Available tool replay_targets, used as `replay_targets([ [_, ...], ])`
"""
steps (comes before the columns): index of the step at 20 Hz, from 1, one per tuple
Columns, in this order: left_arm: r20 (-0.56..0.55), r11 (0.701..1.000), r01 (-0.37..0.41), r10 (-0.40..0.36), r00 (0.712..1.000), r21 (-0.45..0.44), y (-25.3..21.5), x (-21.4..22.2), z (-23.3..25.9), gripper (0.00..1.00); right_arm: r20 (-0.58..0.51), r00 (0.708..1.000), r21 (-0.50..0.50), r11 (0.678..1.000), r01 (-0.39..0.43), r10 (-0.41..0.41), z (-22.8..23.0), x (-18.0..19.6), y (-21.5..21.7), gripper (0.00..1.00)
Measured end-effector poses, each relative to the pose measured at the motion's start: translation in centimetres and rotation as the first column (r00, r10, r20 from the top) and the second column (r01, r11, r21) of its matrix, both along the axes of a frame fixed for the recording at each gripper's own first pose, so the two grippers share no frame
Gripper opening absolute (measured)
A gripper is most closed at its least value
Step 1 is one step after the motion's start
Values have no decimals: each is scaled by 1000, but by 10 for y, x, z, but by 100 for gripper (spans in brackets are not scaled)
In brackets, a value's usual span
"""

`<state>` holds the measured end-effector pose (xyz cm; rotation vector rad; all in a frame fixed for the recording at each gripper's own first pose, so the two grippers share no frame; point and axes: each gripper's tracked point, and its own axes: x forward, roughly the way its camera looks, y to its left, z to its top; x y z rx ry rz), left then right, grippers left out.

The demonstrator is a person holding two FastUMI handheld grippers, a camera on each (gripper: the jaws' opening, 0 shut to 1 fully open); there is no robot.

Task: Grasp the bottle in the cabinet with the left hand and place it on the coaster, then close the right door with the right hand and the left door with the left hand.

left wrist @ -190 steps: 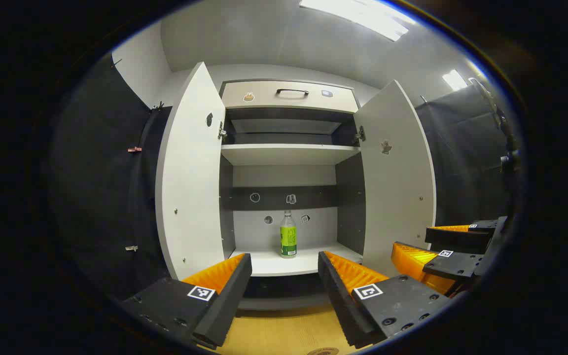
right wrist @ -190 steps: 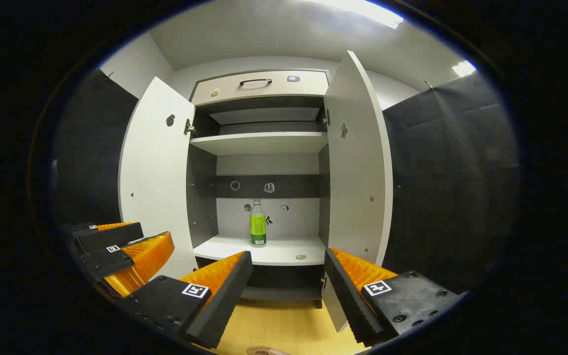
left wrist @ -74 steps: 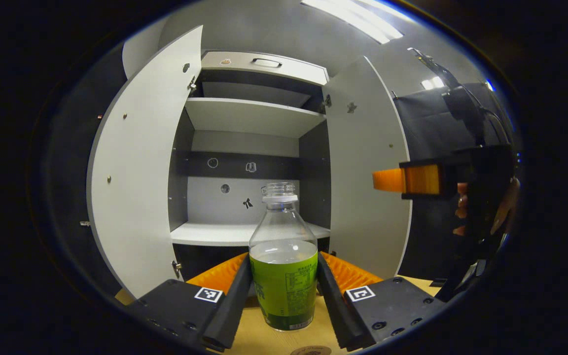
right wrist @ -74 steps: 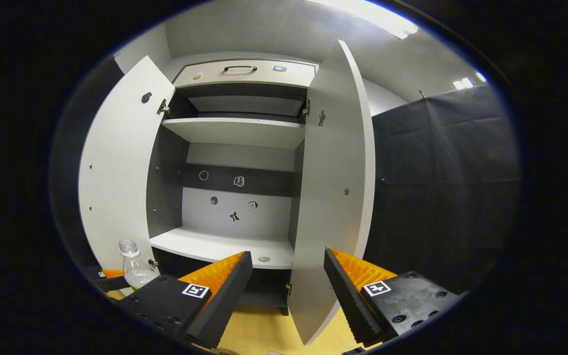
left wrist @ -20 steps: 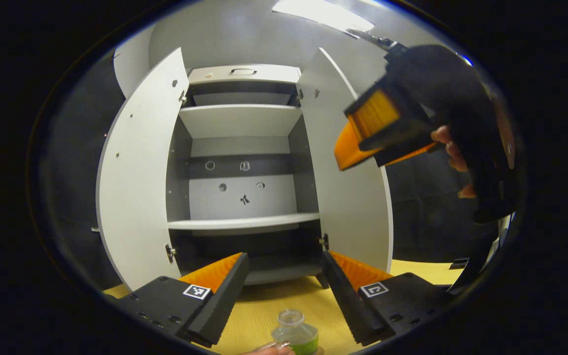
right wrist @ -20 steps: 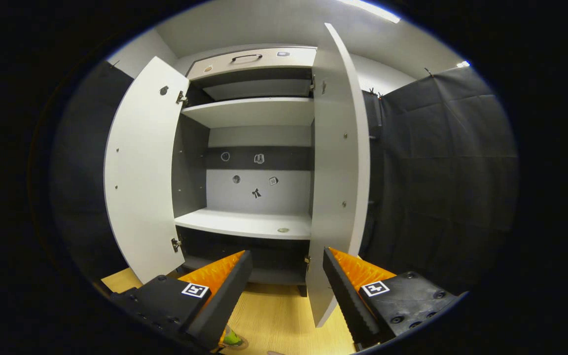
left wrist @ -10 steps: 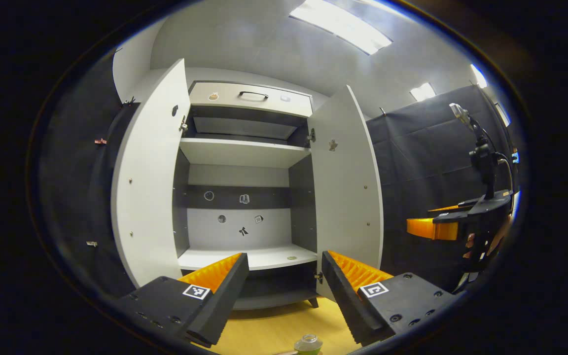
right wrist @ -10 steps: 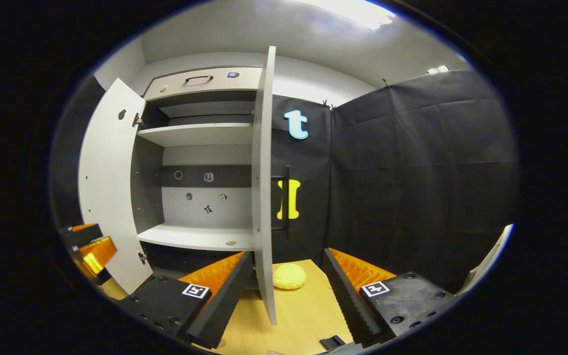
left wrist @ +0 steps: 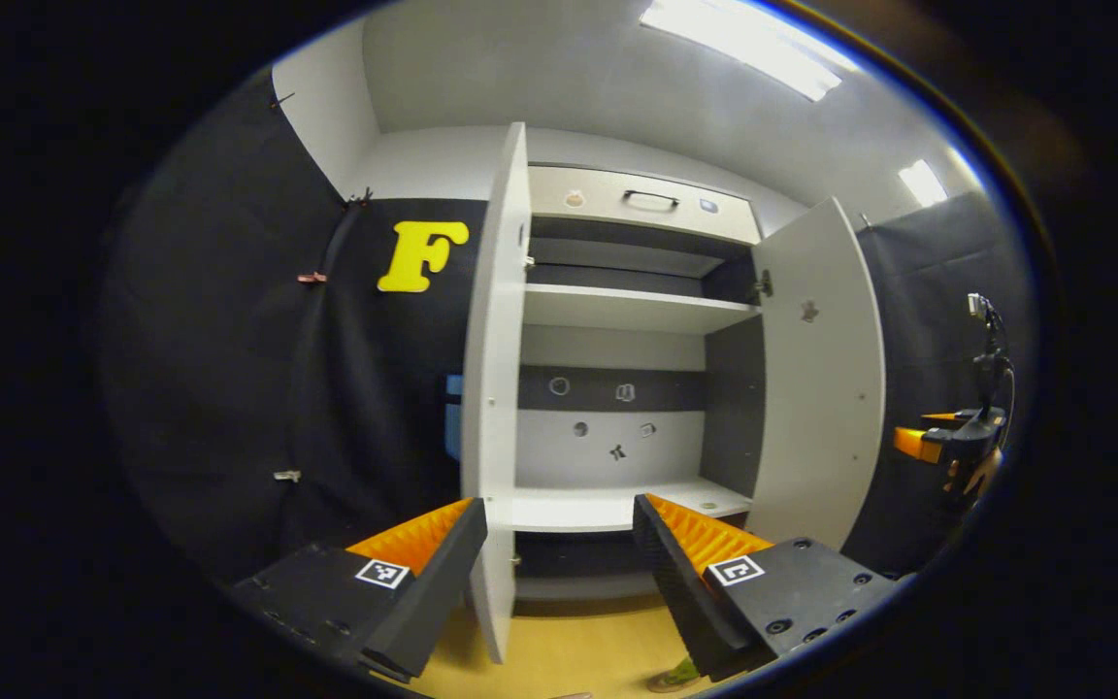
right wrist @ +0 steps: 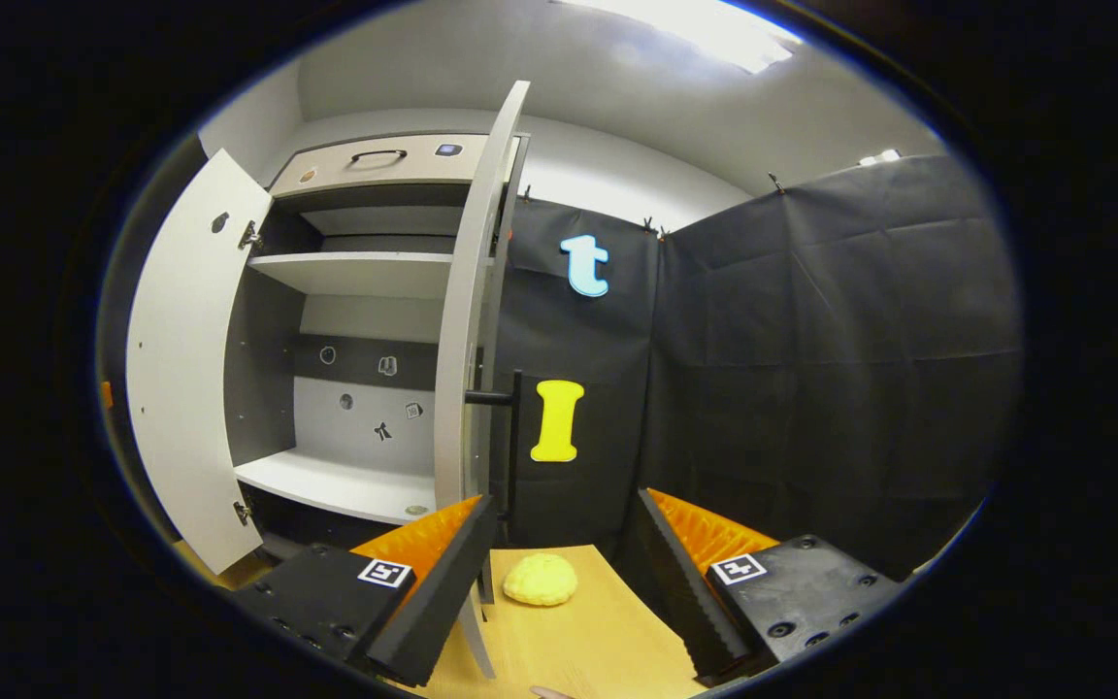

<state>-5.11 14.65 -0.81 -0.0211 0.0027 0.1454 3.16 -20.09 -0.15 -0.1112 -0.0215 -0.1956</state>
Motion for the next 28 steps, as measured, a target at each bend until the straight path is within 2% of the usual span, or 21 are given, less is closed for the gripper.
replay_targets([
  [2, -14, 997, -78, 78, 997, 19, 26, -6, 4, 96, -21, 999, 3, 999, -44, 44, -6, 9, 6, 96],
  [6, -20, 990, -136, 136, 991, -36, 49, -9, 2, 95, -47, 994, 16, 995, -99, 99, -10, 20, 8, 94],
  [11, -20, 980, -198, 198, 980, -24, 70, -9, 3, 96, -57, 978, 28, 979, -201, 202, -11, 21, 29, 92],
  [15, -21, 978, -201, 200, 980, -49, 77, -6, 3, 96, -71, 951, 109, 950, -291, 300, -16, 25, 57, 92],
  [19, -33, 977, -210, 209, 977, -40, 78, -2, 1, 96, -71, 929, 108, 929, -355, 363, -20, 30, 76, 92],
  [25, -33, 976, -219, 219, 975, -15, 79, -7, 1, 95, -52, 917, 139, 912, -385, 395, -19, 58, 107, 92],
  [28, -30, 974, -227, 227, 974, -7, 81, -8, 2, 96, -52, 897, 184, 887, -424, 439, -24, 68, 126, 92],
])
